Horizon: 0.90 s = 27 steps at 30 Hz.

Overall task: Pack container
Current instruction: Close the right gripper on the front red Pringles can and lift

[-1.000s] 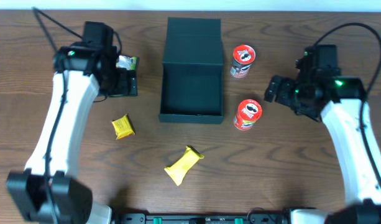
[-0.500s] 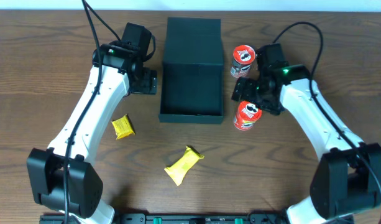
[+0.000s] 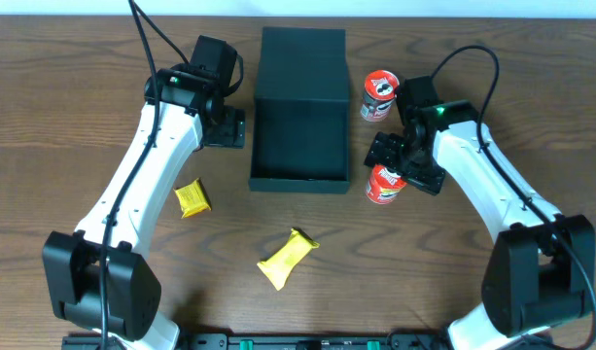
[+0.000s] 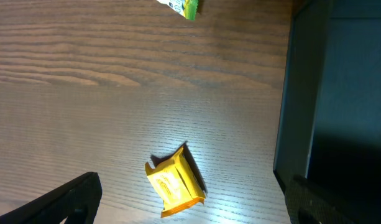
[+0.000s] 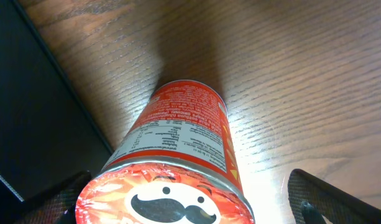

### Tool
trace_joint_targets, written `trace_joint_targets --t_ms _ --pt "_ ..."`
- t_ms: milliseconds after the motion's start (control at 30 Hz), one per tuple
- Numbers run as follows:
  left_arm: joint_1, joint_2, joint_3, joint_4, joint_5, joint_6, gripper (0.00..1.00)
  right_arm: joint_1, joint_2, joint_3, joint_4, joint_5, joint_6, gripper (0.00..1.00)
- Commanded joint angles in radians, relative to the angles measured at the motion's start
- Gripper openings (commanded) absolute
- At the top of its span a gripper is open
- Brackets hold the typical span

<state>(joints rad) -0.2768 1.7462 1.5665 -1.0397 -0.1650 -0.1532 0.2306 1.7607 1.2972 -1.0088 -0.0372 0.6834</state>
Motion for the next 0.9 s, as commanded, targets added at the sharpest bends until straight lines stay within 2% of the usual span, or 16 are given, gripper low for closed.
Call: trace_joint_targets --t_ms 0,67,267,433,867 --pt "0.001 0.009 0.013 -0.003 -0.018 0.000 0.95 0.011 0.002 0.012 -0.004 0.002 0.048 0.99" --pt "0.001 0.009 0.013 -0.003 -0.018 0.000 0.96 0.012 0.003 0.012 -0.006 -0.008 0.061 0.99" --pt "0.001 0.009 0.013 -0.003 -0.018 0.000 0.95 0.013 0.003 0.012 -0.005 -0.020 0.076 0.85" --pt "0.001 0.009 0.013 -0.003 -0.018 0.000 0.95 0.013 0.002 0.012 -0.002 -0.026 0.087 0.79" --pt "0.001 0.009 0.013 0.002 -0.018 0.000 0.95 0.013 0.002 0.012 0.024 -0.050 0.087 0.71"
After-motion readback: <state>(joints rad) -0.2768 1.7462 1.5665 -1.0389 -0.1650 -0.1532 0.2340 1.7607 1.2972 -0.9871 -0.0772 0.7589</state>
